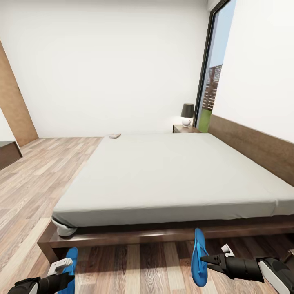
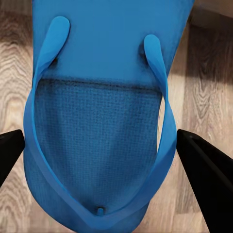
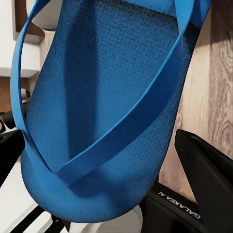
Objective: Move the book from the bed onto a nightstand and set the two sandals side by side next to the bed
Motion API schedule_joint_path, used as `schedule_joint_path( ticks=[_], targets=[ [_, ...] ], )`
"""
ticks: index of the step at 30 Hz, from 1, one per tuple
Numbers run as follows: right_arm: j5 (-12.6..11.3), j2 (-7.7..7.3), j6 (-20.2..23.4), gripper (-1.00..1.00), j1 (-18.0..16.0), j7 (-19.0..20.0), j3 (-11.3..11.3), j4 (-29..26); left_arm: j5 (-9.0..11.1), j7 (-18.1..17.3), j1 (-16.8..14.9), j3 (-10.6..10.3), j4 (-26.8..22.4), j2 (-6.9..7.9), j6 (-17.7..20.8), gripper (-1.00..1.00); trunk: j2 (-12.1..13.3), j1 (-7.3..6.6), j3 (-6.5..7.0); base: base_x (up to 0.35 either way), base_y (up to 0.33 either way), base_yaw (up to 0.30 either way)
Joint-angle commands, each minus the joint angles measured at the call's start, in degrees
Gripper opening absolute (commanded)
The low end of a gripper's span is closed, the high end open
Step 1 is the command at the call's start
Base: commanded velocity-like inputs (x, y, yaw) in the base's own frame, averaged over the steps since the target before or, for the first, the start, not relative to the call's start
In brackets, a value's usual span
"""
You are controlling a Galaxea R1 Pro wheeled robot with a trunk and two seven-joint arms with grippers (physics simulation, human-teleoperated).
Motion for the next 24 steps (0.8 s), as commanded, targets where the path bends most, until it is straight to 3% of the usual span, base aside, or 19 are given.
schedule_joint_path(
  ticks=[1, 24],
  targets=[
    [-0.51, -0.06, 0.37, -1.00, -0.05, -0.02, 0.23, 0.01, -0.30, -0.34, -0.04, 0.50, -0.10, 0.10, 0.47, -1.00, -0.44, 0.22, -0.24, 0.000, 0.000, 0.000],
    [-0.57, -0.06, 0.37, -1.00, -0.07, -0.02, 0.23, 0.03, -0.38, -0.20, -0.04, 0.43, -0.10, 0.15, 0.20, -1.00, -9.67, 5.27, -4.37, 0.000, 0.000, 0.000]
  ],
)
